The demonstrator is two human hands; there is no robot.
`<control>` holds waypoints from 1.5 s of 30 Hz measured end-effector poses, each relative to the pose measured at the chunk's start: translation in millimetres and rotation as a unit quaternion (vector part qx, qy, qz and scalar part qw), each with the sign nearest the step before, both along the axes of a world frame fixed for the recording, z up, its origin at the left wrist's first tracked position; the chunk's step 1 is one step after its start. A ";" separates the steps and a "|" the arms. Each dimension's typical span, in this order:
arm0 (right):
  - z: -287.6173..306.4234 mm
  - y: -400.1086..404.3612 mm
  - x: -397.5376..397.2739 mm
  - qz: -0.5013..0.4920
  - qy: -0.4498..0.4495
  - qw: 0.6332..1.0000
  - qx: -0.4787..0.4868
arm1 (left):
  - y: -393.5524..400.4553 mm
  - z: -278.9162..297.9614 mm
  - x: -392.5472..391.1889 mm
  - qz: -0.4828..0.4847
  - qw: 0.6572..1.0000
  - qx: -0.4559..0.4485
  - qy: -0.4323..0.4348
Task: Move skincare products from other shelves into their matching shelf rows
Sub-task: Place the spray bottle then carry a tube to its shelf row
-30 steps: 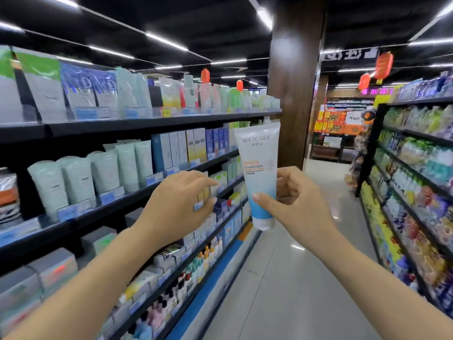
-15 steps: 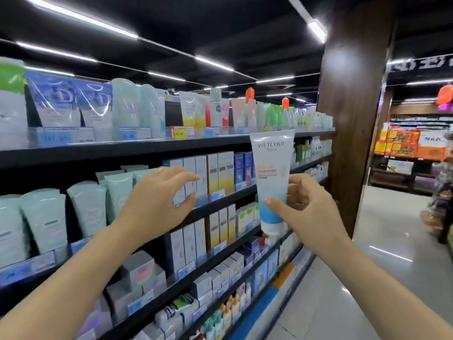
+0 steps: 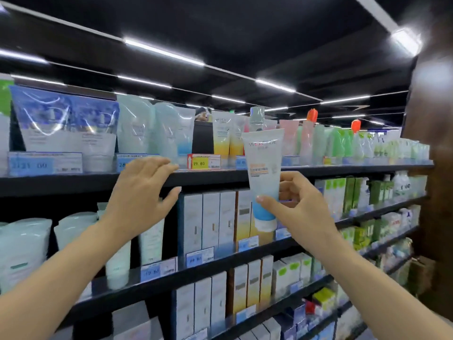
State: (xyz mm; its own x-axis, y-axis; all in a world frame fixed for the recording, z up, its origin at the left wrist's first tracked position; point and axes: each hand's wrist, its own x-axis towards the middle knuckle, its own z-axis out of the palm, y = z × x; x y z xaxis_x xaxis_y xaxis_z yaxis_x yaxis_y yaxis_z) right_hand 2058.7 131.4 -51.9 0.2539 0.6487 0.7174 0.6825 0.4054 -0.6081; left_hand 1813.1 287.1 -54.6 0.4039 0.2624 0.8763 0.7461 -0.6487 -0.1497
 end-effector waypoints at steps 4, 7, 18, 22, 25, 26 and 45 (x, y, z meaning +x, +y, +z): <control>30.0 40.8 19.9 0.060 -0.014 0.998 0.023 | 21.1 6.7 3.4 0.072 0.997 -0.001 -0.001; 53.7 72.0 28.0 0.090 -0.023 0.995 0.047 | 27.6 10.3 9.5 0.100 0.995 -0.007 -0.016; 117.5 191.2 0.5 0.163 -0.012 0.986 0.044 | 37.3 12.4 17.8 0.160 0.986 -0.001 -0.050; 110.0 224.7 -15.0 0.183 -0.024 0.982 -0.034 | 37.4 14.7 15.5 0.160 0.986 -0.005 -0.038; 105.4 242.7 -20.9 0.195 -0.032 0.977 -0.078 | 37.8 13.9 14.1 0.159 0.987 -0.002 -0.032; 105.5 247.6 -22.2 0.196 -0.039 0.975 -0.093 | 37.5 14.3 13.9 0.159 0.987 -0.002 -0.029; 110.7 254.3 -22.0 0.113 -0.129 0.975 -0.141 | 36.2 17.2 12.2 0.178 0.984 -0.020 -0.003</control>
State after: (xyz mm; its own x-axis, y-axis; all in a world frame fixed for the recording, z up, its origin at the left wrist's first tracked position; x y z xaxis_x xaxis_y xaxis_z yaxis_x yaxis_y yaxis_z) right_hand 2036.7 385.7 58.8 -0.0835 0.8476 0.5241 0.7404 0.4047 -0.5366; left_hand 1825.2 323.3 -37.4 0.2753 0.4204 0.8646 0.9280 -0.3509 -0.1249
